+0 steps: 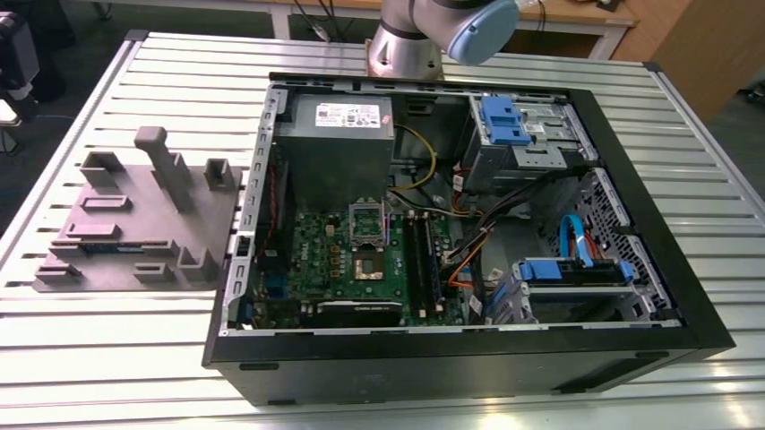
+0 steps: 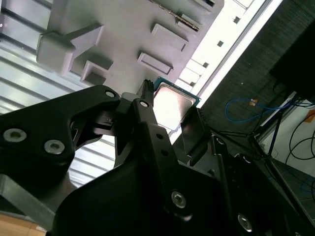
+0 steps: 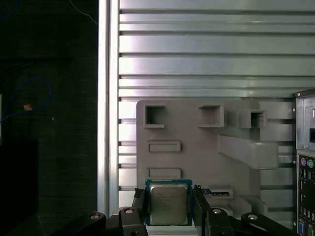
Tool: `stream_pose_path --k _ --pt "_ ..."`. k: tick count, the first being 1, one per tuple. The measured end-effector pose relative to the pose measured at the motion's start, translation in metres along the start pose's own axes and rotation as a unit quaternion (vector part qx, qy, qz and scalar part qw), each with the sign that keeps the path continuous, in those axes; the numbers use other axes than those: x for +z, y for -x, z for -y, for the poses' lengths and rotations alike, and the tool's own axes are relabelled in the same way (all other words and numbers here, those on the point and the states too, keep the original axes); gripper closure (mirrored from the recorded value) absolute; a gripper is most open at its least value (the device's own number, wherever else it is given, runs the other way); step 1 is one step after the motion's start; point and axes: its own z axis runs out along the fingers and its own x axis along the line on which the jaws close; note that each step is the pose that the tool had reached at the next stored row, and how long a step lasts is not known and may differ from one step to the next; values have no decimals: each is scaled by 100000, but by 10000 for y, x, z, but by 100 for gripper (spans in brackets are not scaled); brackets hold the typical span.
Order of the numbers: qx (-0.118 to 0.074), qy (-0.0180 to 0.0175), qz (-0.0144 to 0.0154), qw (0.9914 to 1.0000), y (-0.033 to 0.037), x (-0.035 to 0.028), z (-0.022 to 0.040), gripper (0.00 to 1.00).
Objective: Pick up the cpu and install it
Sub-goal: 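Pick up the cpu and move it towards the insertion slot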
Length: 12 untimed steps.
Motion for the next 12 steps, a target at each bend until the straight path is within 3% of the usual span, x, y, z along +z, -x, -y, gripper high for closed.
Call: stream_pose_path --k 12 --pt "0 3 7 100000 1 -88 -2 53"
